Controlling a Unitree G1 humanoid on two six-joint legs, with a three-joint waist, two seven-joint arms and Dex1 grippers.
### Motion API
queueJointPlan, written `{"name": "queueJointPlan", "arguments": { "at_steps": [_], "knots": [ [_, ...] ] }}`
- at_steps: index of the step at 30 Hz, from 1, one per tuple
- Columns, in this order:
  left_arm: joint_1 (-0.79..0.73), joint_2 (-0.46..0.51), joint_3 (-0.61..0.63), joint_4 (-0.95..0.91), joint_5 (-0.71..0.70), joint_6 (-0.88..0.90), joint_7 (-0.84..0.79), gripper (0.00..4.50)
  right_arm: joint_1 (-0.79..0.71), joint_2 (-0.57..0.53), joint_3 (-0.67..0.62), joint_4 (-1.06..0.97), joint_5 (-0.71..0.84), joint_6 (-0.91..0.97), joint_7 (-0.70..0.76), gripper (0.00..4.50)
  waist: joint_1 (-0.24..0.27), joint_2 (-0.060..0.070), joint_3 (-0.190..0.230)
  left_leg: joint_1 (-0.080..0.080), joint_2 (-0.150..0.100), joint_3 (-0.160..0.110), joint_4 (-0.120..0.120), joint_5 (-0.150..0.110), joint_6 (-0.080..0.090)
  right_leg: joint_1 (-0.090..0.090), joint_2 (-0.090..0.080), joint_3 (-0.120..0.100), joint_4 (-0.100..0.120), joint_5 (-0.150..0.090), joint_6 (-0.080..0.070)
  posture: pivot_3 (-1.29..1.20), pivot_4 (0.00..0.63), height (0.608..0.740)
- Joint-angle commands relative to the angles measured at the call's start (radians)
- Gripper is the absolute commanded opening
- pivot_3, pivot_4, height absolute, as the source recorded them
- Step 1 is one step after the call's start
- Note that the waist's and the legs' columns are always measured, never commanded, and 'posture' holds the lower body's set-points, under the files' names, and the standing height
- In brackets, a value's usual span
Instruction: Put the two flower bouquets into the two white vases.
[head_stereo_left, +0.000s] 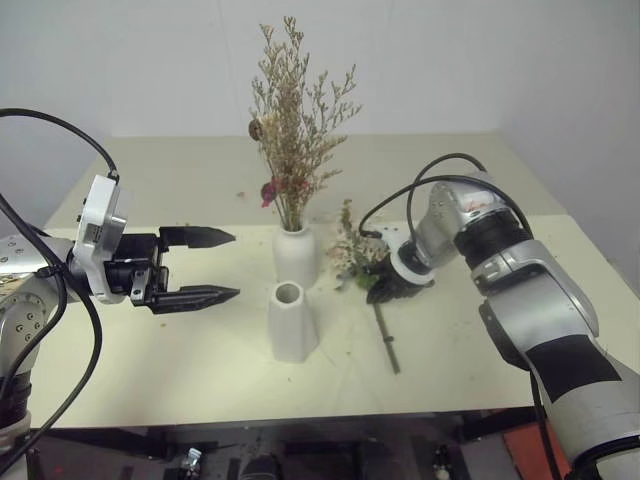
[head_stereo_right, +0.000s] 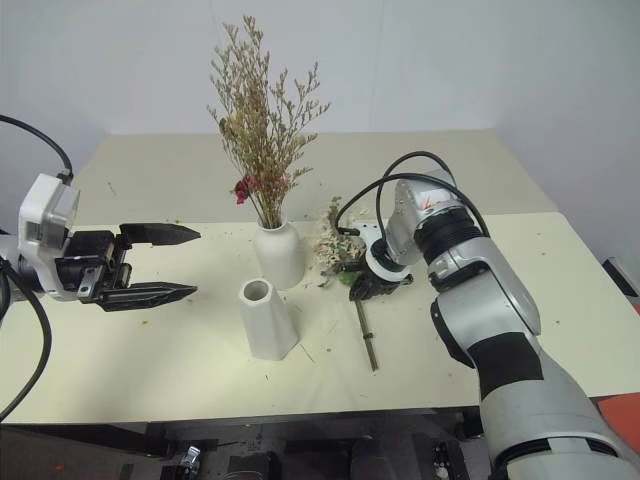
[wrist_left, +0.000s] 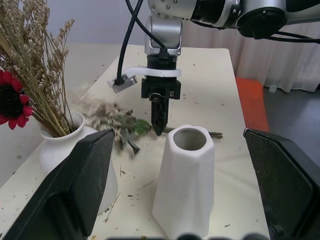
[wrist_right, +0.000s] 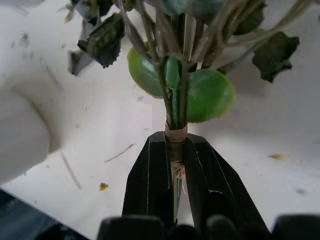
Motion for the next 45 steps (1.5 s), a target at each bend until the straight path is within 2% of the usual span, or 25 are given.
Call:
{"name": "queueJointPlan", "arguments": {
  "at_steps": [1,5,8,11,16,20,24,31,40,45],
  "knots": [
    [-0.035,0.005,0.005,0.015,-0.008,-0.023,-0.012,4.50,-0.001,-0.052,-0.106,-0.012,-0.049,0.008,-0.044,0.20,0.001,0.000,0.000,0.000,0.000,0.000,0.000,0.000,0.000,0.000,0.000,0.000,0.000,0.000,0.000,0.00,0.150,0.740],
    [-0.060,0.001,-0.008,0.048,0.002,-0.031,-0.018,4.50,0.062,-0.118,-0.274,-0.137,-0.149,-0.096,-0.135,0.20,0.001,0.000,0.000,0.000,0.000,0.000,0.000,0.000,0.000,0.000,0.000,0.000,0.000,0.000,0.000,0.00,0.150,0.740],
    [-0.064,-0.006,-0.011,0.066,0.005,-0.035,-0.015,4.50,0.174,-0.169,-0.350,-0.319,-0.188,-0.301,-0.116,0.20,0.001,0.000,0.000,0.000,0.000,0.000,0.000,0.000,0.000,0.000,0.000,0.000,-0.001,0.000,0.001,0.00,0.150,0.740],
    [-0.057,-0.010,-0.009,0.080,0.005,-0.036,-0.010,4.50,0.250,-0.171,-0.453,-0.408,-0.221,-0.485,-0.137,0.20,-0.004,0.000,0.000,0.000,0.000,0.001,0.000,0.000,0.000,0.000,0.000,0.001,-0.001,-0.001,0.002,0.00,0.150,0.740],
    [-0.032,0.002,0.011,0.091,0.003,-0.023,-0.006,4.50,0.319,-0.150,-0.670,-0.521,-0.124,-0.685,-0.023,0.20,-0.004,0.000,0.000,0.001,0.000,0.001,0.000,0.000,0.000,0.000,0.000,0.001,0.000,-0.001,0.002,0.00,0.150,0.740],
    [-0.011,0.015,0.021,0.093,0.007,-0.021,-0.003,4.50,0.382,-0.128,-0.803,-0.659,0.046,-0.772,0.205,0.20,-0.001,0.000,0.000,0.000,0.000,0.001,0.000,0.000,0.000,0.001,0.000,0.001,-0.001,0.000,0.001,0.00,0.150,0.740],
    [-0.007,0.025,0.023,0.089,0.002,-0.016,0.001,4.50,0.436,-0.124,-0.788,-0.809,0.167,-0.777,0.429,0.20,0.000,0.000,0.000,0.001,0.000,0.001,0.000,0.000,0.000,0.001,-0.001,0.001,-0.001,0.000,0.001,0.00,0.150,0.740],
    [-0.020,0.046,0.027,0.098,-0.005,-0.010,-0.004,4.50,0.446,-0.072,-0.709,-0.926,0.259,-0.774,0.575,0.20,-0.002,0.000,0.000,0.004,0.001,0.001,0.000,0.000,0.000,0.003,0.001,0.001,0.000,-0.001,0.002,0.00,0.150,0.740],
    [0.057,0.085,0.102,0.079,-0.021,0.018,-0.022,4.50,0.398,0.029,-0.578,-0.933,0.214,-0.824,0.602,0.20,0.000,0.000,0.000,0.003,0.001,0.001,0.000,0.000,0.000,0.002,0.001,0.001,0.000,0.000,0.001,0.00,0.150,0.740],
    [0.172,0.119,0.225,-0.003,-0.060,0.060,-0.038,4.50,0.399,0.061,-0.515,-0.930,0.168,-0.861,0.620,0.20,-0.001,0.000,0.000,0.003,0.002,0.001,0.000,0.000,0.000,0.002,0.001,0.001,0.000,0.000,0.001,0.00,0.150,0.740]
  ]
}}
